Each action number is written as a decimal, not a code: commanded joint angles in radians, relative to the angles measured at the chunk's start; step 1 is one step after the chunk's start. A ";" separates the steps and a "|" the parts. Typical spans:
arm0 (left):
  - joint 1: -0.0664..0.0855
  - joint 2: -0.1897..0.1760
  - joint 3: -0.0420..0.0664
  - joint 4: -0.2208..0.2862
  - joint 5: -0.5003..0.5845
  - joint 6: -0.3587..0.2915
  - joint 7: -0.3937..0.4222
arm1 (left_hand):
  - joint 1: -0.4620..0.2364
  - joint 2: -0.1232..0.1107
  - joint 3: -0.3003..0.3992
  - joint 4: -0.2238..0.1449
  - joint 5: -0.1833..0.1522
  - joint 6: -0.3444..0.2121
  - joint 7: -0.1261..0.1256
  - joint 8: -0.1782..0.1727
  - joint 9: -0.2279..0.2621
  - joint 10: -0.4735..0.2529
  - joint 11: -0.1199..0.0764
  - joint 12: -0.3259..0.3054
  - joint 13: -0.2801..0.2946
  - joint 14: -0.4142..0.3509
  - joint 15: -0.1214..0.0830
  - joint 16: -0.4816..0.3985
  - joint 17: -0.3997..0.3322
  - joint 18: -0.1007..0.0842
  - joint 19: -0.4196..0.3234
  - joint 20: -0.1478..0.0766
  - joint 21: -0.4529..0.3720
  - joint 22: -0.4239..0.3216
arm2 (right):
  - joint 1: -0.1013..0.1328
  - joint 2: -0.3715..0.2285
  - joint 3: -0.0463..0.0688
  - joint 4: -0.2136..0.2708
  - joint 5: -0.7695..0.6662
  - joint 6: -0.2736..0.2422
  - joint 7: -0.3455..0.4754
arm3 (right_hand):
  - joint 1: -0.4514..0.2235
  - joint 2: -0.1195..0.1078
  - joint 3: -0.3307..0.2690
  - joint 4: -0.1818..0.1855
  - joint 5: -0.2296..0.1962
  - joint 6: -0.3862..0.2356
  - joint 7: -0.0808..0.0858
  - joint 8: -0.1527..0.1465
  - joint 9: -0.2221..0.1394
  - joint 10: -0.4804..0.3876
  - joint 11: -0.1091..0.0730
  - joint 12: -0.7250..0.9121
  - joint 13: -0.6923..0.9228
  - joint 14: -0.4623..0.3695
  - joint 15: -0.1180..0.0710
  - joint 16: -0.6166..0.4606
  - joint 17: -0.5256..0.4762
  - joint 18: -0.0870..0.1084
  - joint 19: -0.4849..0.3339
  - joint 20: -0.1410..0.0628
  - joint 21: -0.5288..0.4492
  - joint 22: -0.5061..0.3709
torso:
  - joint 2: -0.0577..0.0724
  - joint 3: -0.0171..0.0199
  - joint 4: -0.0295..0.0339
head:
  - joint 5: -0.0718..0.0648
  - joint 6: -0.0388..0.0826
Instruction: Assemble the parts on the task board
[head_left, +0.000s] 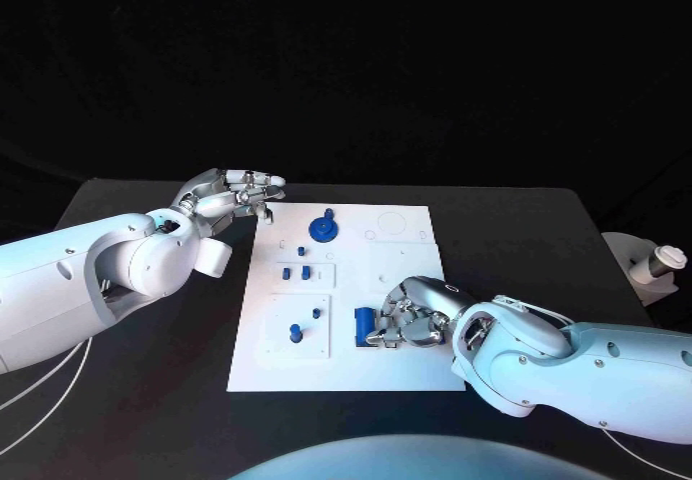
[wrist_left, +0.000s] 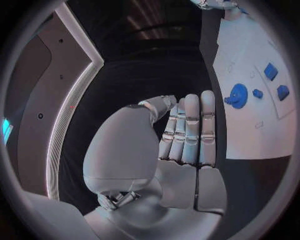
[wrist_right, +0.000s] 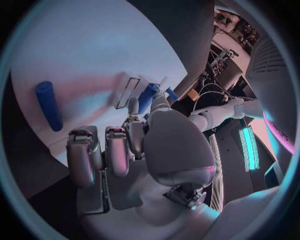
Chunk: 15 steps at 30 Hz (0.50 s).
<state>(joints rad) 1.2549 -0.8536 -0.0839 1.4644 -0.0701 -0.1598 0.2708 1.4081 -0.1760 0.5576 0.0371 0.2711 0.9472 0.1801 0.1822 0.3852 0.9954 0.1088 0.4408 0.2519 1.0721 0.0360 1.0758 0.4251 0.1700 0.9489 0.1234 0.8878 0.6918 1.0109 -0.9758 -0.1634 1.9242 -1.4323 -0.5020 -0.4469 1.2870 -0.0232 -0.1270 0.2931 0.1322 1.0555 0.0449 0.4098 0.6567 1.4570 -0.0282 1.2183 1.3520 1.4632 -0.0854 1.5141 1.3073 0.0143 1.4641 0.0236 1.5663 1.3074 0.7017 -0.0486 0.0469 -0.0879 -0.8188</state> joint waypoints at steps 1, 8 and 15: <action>0.000 0.000 0.000 -0.001 0.003 0.015 0.002 | 0.007 0.001 0.007 0.000 0.004 -0.007 0.003 -0.005 -0.001 -0.006 0.002 0.004 0.000 -0.005 -0.001 -0.001 -0.001 0.014 0.003 0.002 0.003 0.002 | 0.000 -0.009 0.000 0.005 0.009 -0.017 0.020 | -0.013 0.001 -0.011 -0.001 0.013 -0.001 -0.001 -0.001 -0.001 0.004 -0.001 -0.008 0.009 0.080 -0.004 0.004 0.115 -0.014 0.107 -0.004 0.004 0.263 | -0.001 0.0002 -0.0012 | 0.001 0.003; 0.000 -0.001 0.000 -0.004 0.003 0.018 -0.002 | 0.007 0.001 0.008 -0.001 0.004 -0.007 0.003 -0.005 -0.001 -0.006 0.002 0.005 0.000 -0.005 -0.001 -0.001 -0.002 0.014 0.003 0.002 0.004 0.002 | 0.002 -0.042 0.002 0.022 0.041 -0.068 0.068 | -0.041 -0.011 -0.048 -0.001 0.037 -0.014 0.004 -0.005 -0.004 -0.013 0.004 -0.049 -0.013 0.076 -0.001 -0.005 0.094 -0.014 0.107 -0.001 0.004 0.263 | -0.001 -0.0007 -0.0019 | -0.002 0.004; 0.000 -0.001 -0.001 -0.004 0.002 0.019 -0.004 | 0.007 0.001 0.008 -0.001 0.004 -0.007 0.003 -0.005 -0.001 -0.006 0.002 0.005 0.000 -0.005 -0.001 -0.001 -0.002 0.014 0.003 0.002 0.004 0.002 | 0.019 -0.110 0.009 0.025 0.025 -0.090 0.075 | 0.001 0.002 -0.048 -0.007 0.055 -0.023 0.006 -0.008 -0.007 -0.017 0.006 -0.057 -0.016 0.076 0.001 -0.005 0.097 -0.014 0.107 0.001 0.004 0.263 | -0.001 -0.0010 0.0003 | -0.012 0.008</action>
<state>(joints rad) 1.2549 -0.8554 -0.0852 1.4584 -0.0703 -0.1578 0.2660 1.4081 -0.1760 0.5602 0.0344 0.2711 0.9472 0.1801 0.1822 0.3853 0.9955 0.1088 0.4407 0.2519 1.0721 0.0360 1.0757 0.4242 0.1700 0.9488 0.1234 0.8878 0.6930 1.0292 -1.0835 -0.1549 1.9488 -1.4004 -0.5638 -0.3946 1.2672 -0.0283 -0.1723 0.2925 0.1802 1.0417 0.0512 0.4048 0.6495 1.4465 -0.0231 1.1666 1.4157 1.4632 -0.0855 1.5141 1.3081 0.0143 1.4641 0.0236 1.5663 1.3081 0.7008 -0.0489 0.0457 -0.0961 -0.8122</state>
